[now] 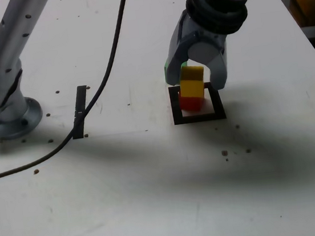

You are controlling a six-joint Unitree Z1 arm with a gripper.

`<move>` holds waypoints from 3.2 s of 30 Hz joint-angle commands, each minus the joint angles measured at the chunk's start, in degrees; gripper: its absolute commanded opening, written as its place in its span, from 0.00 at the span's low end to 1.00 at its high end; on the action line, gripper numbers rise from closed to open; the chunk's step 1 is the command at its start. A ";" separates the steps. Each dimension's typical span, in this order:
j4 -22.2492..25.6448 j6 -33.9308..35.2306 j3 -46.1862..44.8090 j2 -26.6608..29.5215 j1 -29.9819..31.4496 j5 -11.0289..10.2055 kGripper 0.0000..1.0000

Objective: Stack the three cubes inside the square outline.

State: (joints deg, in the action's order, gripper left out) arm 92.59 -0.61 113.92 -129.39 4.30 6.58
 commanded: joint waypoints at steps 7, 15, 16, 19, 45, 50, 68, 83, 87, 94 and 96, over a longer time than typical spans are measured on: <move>1.18 1.75 -3.02 6.96 -1.04 -1.38 1.00; 1.06 -1.01 -8.34 11.16 -6.88 -3.82 1.00; 0.98 -2.11 -9.35 11.36 -7.99 -4.10 1.00; 0.57 -5.62 -11.62 11.26 -11.16 -5.32 1.00; -13.67 -13.66 -20.03 5.52 -13.00 -5.09 1.00; -15.28 -14.14 -21.06 5.08 -12.92 -5.07 0.99; -15.45 -15.47 -20.24 3.50 -13.51 -6.19 0.82; -13.71 -15.09 -20.13 3.82 -17.14 -5.89 0.20; -12.58 -15.03 -19.75 3.74 -17.14 -5.82 0.08; -10.70 -14.93 -18.78 3.56 -17.12 -6.19 0.00; -10.42 -14.91 -18.70 3.65 -17.03 -6.53 0.00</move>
State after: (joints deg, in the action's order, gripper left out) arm 81.91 -15.65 95.09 -125.68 -12.80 0.28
